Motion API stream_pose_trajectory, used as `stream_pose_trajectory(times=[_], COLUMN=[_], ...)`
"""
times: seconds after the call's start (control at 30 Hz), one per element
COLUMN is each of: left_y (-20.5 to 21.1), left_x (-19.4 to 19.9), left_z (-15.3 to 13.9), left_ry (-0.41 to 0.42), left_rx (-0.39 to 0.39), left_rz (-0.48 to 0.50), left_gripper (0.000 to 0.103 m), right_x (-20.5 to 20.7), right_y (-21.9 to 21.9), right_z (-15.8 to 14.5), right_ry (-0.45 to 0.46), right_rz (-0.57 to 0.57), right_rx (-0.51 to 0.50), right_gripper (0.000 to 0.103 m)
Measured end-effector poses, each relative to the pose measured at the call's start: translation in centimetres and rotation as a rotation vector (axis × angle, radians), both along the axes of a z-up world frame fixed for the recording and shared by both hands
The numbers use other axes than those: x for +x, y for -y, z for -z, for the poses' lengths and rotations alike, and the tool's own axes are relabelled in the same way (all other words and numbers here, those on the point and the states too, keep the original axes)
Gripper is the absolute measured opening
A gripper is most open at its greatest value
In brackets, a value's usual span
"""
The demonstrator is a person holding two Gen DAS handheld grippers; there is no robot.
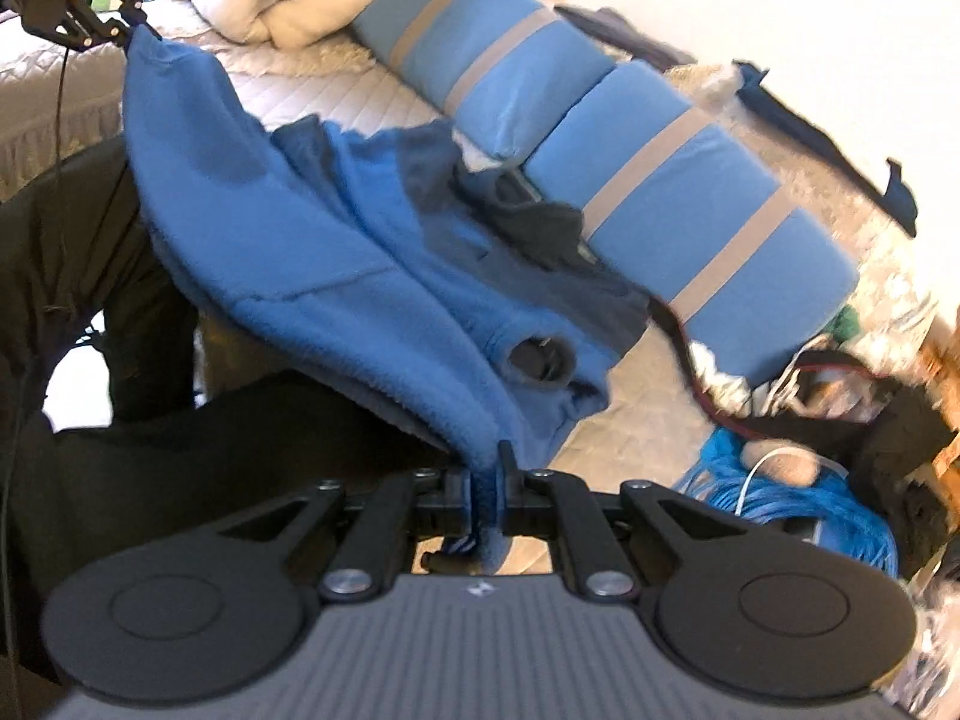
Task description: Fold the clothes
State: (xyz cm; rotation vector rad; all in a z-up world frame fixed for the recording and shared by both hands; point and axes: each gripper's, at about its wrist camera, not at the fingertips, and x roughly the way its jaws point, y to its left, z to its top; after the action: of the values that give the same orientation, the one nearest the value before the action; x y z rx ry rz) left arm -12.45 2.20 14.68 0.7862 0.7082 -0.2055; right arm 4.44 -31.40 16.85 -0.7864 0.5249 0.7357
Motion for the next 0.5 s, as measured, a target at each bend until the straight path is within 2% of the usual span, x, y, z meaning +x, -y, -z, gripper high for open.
stream_pose_trajectory(times=[0.23, 0.5], left_y=[-0.7, -1.7], left_x=[2.5, 7.4], left_z=[-1.7, -2.2], left_ry=[0.029, 0.083], left_rx=[-0.018, -0.015], left_rz=[-0.011, -0.035], left_gripper=[0.008, 0.009], right_x=[2.2, 6.2], right_y=[-0.7, -2.7], right_z=[-1.7, -1.7], right_ry=[0.037, 0.085], right_rz=[0.003, 0.020], right_rx=[0.012, -0.003], right_gripper=[0.008, 0.008])
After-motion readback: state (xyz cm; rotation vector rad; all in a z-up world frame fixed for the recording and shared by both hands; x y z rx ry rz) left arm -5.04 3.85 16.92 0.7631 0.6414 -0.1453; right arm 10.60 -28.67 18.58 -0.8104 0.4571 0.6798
